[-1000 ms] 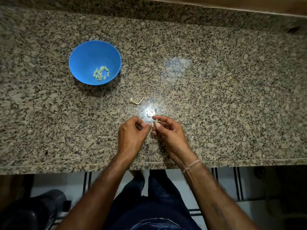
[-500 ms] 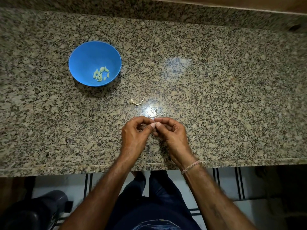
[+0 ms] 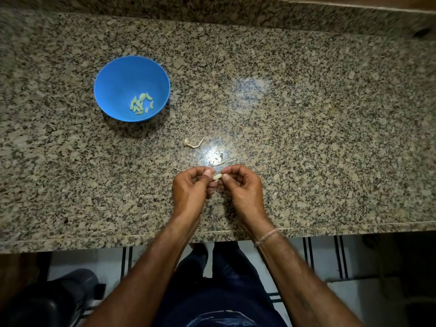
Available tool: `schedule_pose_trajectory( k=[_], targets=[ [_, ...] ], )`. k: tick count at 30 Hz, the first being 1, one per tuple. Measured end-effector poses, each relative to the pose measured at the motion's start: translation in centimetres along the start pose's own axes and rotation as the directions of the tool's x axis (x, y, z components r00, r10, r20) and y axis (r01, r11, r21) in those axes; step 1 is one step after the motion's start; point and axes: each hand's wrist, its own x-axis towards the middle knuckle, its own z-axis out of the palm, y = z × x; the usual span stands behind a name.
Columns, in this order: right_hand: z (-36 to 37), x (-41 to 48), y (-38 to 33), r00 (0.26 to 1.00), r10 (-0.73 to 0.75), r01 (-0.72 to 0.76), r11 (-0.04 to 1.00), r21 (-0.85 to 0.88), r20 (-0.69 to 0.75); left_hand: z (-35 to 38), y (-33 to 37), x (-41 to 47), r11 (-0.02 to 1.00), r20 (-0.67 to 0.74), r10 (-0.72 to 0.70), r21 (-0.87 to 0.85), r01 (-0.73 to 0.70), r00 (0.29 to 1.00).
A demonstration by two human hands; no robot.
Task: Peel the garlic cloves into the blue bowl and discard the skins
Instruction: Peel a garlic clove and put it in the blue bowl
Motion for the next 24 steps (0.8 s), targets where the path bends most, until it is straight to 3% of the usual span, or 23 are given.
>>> schedule_pose_trajectory(
  k=[4,9,17,20,24],
  targets=[
    [-0.2,0.2,0.0,0.999,0.031,-0.030,0.998,0.050,-0.010,-0.1,0.1,-0.3,0.902,-0.042,0.245,0.377,-0.212,0.969],
    [-0.4,0.5,-0.4,0.999,0.044,-0.043,0.996,0.075,-0.004,0.0,0.3,-0.3,0.753,0.009,0.384,0.576,-0.319,0.923],
    [-0.2,0.5,-0.4,1.000,0.013,-0.014,0.999,0.044,0.013,-0.1,0.4,-1.0,0.685,0.131,0.434,0.594,-0.421,0.891],
    [-0.3,0.1,-0.5,0.998,-0.034,0.032,0.999,0.042,0.051,-0.2,0.3,-1.0,0.690,0.052,0.427,0.627,-0.362,0.903],
    [-0.6,0.0,-0.5,0.978,-0.165,0.177,0.979,-0.097,0.127,-0.6,0.5,-0.7,0.666,0.011,0.412,0.679,-0.309,0.911]
  ],
)
